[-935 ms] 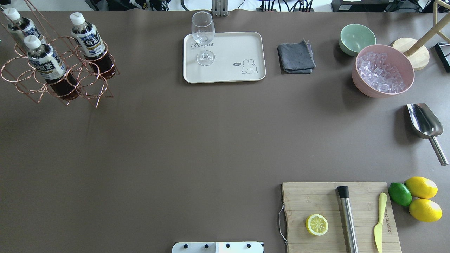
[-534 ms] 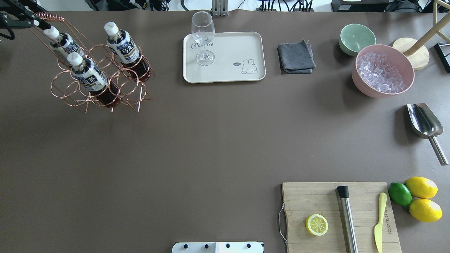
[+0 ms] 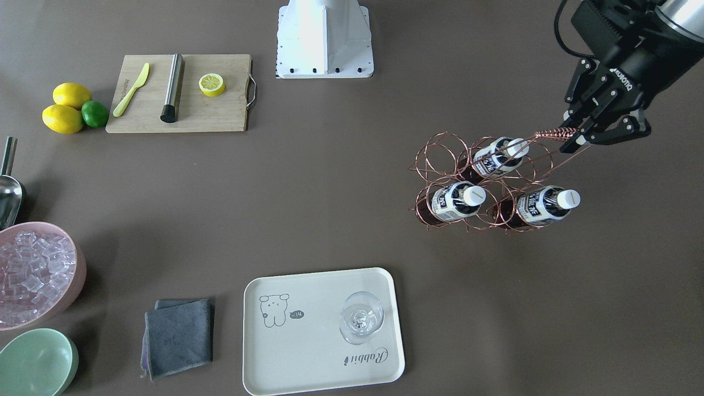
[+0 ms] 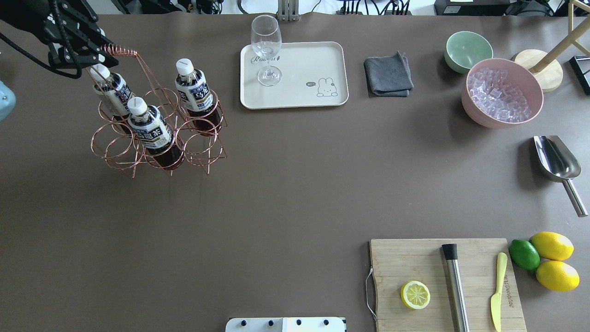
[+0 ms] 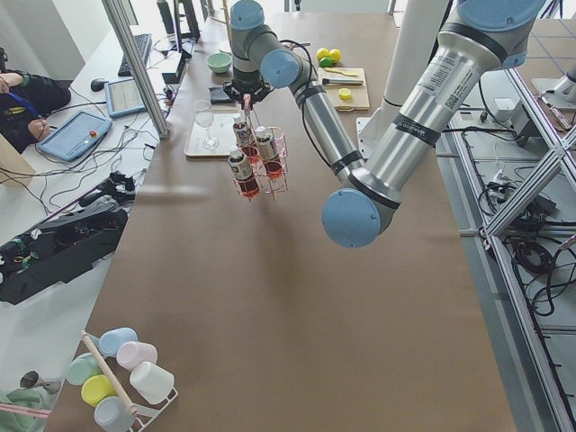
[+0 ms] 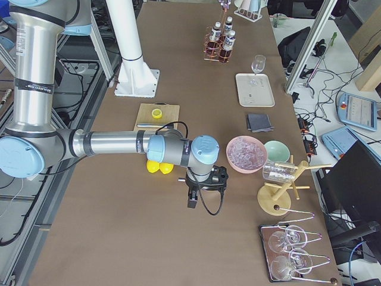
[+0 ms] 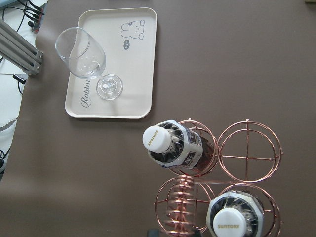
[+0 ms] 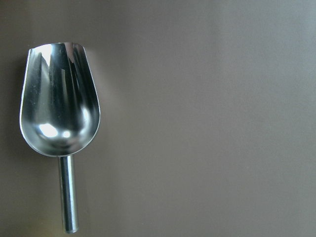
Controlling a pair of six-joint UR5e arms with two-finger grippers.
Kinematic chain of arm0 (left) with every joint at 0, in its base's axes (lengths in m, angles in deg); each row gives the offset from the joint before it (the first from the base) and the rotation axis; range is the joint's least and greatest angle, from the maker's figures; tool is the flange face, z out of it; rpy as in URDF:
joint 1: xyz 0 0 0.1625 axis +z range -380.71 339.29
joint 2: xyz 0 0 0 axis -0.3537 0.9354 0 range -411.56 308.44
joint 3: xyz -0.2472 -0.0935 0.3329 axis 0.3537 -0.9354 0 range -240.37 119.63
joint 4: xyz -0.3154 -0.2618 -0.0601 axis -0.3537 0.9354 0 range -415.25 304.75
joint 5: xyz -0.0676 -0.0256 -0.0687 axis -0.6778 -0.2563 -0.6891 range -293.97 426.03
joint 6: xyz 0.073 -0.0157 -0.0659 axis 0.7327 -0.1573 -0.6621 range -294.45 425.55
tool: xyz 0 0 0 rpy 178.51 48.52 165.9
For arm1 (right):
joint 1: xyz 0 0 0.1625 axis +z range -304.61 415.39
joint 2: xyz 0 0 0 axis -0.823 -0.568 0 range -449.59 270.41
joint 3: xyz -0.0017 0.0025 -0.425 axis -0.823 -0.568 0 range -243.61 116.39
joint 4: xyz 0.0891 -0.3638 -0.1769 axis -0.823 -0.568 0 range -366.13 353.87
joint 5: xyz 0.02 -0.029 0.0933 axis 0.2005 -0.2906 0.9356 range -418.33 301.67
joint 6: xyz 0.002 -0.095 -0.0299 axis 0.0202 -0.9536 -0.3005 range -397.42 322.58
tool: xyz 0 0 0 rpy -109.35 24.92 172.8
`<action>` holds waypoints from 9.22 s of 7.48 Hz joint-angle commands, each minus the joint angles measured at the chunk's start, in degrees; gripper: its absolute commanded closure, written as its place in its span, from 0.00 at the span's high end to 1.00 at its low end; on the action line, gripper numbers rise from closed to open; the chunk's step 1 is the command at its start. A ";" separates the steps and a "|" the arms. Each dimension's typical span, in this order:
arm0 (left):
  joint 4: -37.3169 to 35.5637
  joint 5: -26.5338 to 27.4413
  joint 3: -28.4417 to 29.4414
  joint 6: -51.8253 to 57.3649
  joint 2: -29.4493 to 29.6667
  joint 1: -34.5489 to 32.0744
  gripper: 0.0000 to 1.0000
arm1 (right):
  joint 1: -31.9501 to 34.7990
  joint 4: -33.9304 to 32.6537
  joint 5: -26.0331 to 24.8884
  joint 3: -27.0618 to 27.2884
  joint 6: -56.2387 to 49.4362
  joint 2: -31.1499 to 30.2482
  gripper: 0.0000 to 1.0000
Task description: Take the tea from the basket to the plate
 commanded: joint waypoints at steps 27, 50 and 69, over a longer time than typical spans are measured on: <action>2.84 13.52 -0.94 -20.34 12.02 26.02 0.00 | 5.27 4.66 1.41 1.23 -0.51 -2.29 1.00; 2.84 13.43 -0.68 -20.96 11.84 26.64 0.00 | -23.02 -5.79 5.89 6.93 17.60 34.71 1.00; 2.84 13.34 -0.67 -21.05 11.67 26.99 0.00 | -46.49 1.76 9.13 -7.82 78.94 54.84 0.76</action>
